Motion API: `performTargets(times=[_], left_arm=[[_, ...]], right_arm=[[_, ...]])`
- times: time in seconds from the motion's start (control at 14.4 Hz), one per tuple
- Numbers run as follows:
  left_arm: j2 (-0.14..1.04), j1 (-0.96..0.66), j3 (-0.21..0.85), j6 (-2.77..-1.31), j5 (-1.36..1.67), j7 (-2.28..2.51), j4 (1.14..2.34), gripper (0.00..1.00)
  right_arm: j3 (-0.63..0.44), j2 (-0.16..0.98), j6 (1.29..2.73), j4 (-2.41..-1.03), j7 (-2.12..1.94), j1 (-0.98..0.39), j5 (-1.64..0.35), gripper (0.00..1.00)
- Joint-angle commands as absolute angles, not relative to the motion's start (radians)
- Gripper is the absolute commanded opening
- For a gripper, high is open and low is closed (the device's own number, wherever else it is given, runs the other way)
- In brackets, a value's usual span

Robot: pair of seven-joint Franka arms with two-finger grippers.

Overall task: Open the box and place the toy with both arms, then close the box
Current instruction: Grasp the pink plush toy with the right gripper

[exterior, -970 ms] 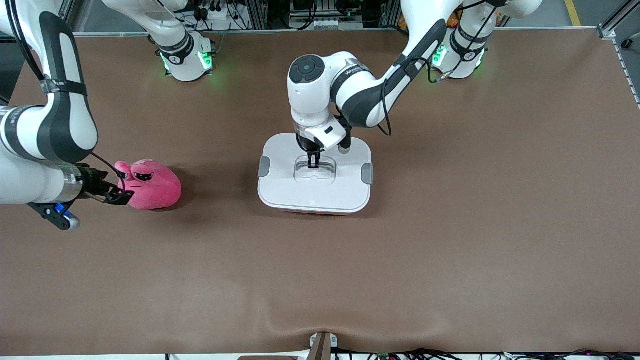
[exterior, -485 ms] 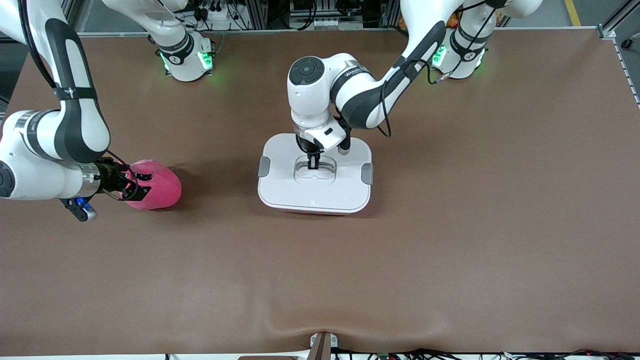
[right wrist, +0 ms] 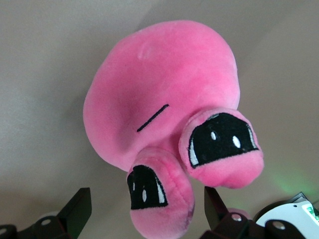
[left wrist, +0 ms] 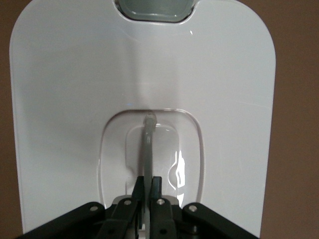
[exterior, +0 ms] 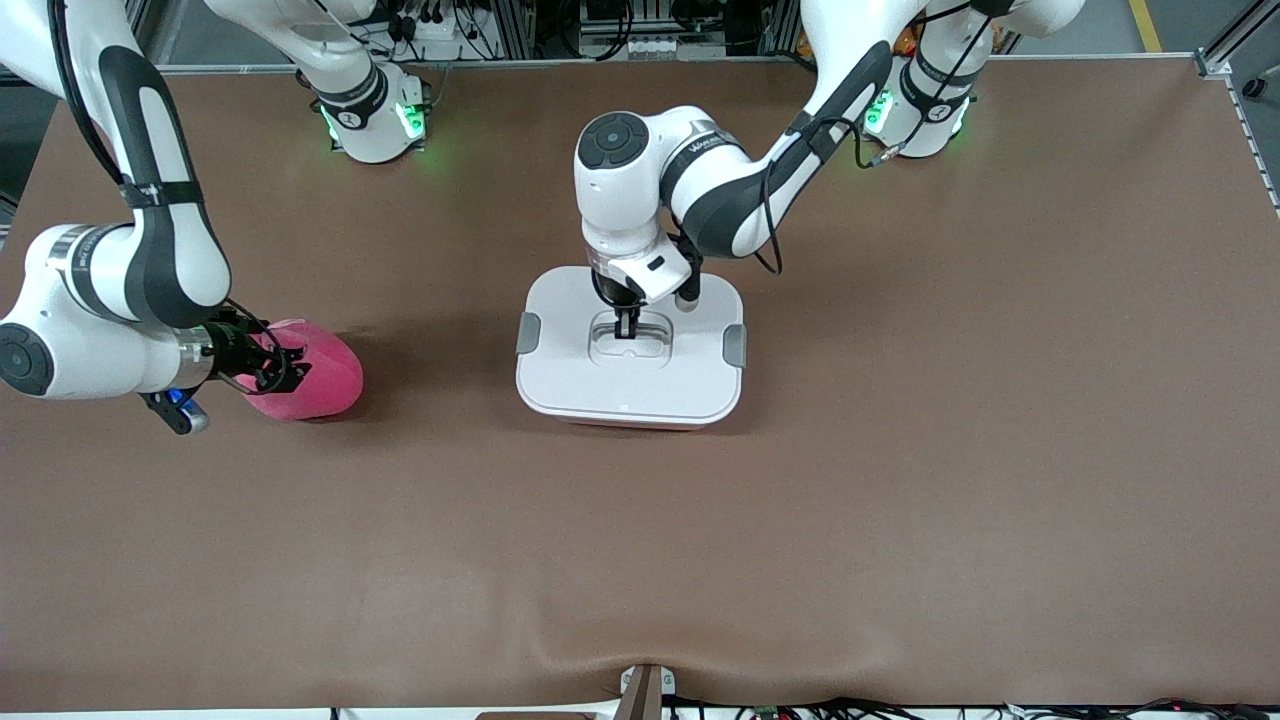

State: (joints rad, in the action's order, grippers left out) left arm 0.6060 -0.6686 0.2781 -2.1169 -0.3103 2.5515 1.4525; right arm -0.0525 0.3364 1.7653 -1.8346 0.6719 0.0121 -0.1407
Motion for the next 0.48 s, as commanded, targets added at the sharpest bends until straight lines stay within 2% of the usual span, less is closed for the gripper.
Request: performTargets(times=[0.0,0.07,0.21,0.28,0.42], left_arm=[[0.611,-0.669,0.278,-2.115,-0.333,2.522,1.44,0.0],[0.611,-0.669,0.278,-2.115,-0.333,2.519,1.44,0.0],[0.609,-0.669,0.278,-2.115,-0.333,2.513,1.44,0.0],[0.607,-0.669,0.278,-2.115,-0.333,2.51,1.44,0.0],[0.609,-0.669,0.278,-2.115,-0.33,2.51,1.44,0.0]], right_arm=[[-0.048,0.324,1.776,-1.855,0.675,0.023,-0.156,0.97],[-0.048,0.324,1.778,-1.853,0.675,0.025,-0.156,0.81],[-0.048,0.325,1.779,-1.855,0.675,0.023,-0.167,0.65],[-0.048,0.325,1.781,-1.855,0.675,0.023,-0.175,0.5],[-0.049,0.325,1.798,-1.855,0.675,0.031,-0.189,0.06]])
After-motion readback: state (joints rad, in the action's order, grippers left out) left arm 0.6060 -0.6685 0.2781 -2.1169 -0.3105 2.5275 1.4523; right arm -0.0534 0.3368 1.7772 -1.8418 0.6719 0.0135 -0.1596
